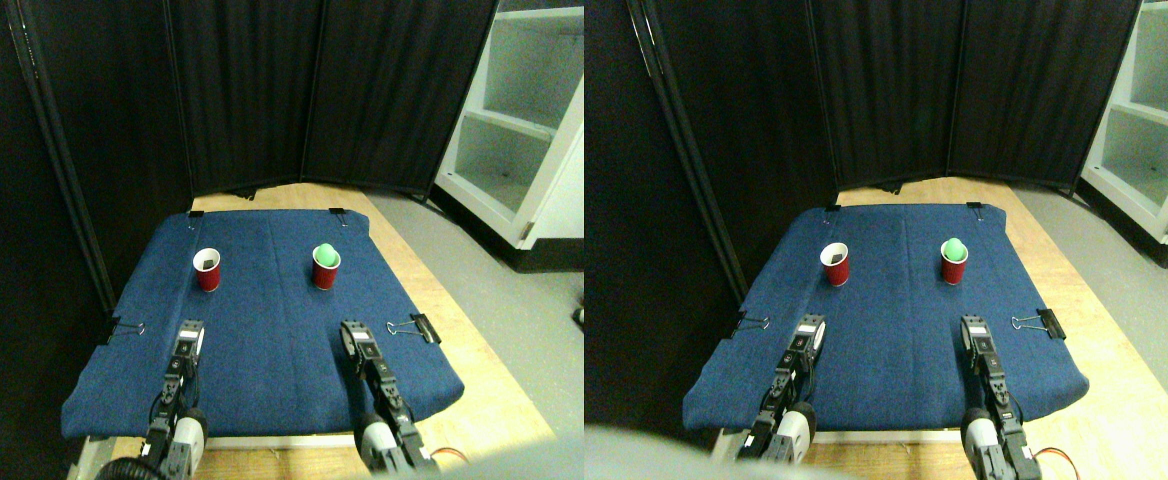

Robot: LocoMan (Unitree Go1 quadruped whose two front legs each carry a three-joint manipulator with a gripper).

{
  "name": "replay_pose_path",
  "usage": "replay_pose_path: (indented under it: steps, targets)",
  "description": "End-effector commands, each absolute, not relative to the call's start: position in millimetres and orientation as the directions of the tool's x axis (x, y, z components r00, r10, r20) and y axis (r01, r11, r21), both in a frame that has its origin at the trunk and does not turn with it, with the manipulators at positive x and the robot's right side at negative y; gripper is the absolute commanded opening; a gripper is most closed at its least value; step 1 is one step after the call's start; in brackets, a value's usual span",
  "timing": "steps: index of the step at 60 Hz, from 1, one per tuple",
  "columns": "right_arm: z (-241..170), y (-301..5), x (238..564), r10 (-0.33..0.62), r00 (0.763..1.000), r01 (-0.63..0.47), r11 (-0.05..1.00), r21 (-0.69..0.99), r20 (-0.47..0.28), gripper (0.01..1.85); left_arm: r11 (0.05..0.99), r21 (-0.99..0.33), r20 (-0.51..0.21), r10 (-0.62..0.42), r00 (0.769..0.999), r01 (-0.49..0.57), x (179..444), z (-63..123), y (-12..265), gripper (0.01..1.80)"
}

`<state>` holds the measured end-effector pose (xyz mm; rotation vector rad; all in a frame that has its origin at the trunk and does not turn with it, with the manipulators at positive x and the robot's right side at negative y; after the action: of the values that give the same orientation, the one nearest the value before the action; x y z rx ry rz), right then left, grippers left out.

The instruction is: Pour (bimanual)

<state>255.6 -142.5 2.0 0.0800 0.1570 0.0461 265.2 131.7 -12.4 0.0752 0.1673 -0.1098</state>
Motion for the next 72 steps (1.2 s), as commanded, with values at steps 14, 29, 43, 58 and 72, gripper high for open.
replay_pose_path:
  steps: [14, 29, 43, 58, 72]
  targets:
    - [6.1, -141.4, 257.5, 0.051, 0.991, -0.042, 0.996, 0.077, -0.125, 0.58, 0.988, 0.053, -0.141, -0.137, 0.980, 0.146, 269.6, -4.5, 130.3, 0.33]
    - [6.1, -139.8, 260.7, 0.069, 0.993, -0.057, 0.991, 0.124, -0.097, 0.57, 0.976, 0.118, -0.147, -0.162, 0.976, 0.180, 271.7, -5.4, 130.3, 0.64]
    - [26.8, -136.9, 280.4, 0.111, 0.992, -0.125, 0.951, 0.284, 0.066, 0.58, 0.993, 0.017, -0.094, -0.115, 0.989, 0.117, 280.0, 11.5, 123.8, 0.96]
    - [37.3, -135.1, 299.9, 0.052, 0.998, -0.068, 0.895, 0.441, 0.047, 0.74, 0.981, -0.178, -0.049, -0.081, 0.996, 0.071, 290.1, 31.7, 123.7, 0.92]
    - [32.7, -131.4, 308.4, -0.038, 0.999, 0.017, 0.787, 0.617, 0.020, 0.87, 0.907, -0.420, -0.019, -0.004, 1.000, -0.005, 300.7, 38.9, 125.2, 0.90]
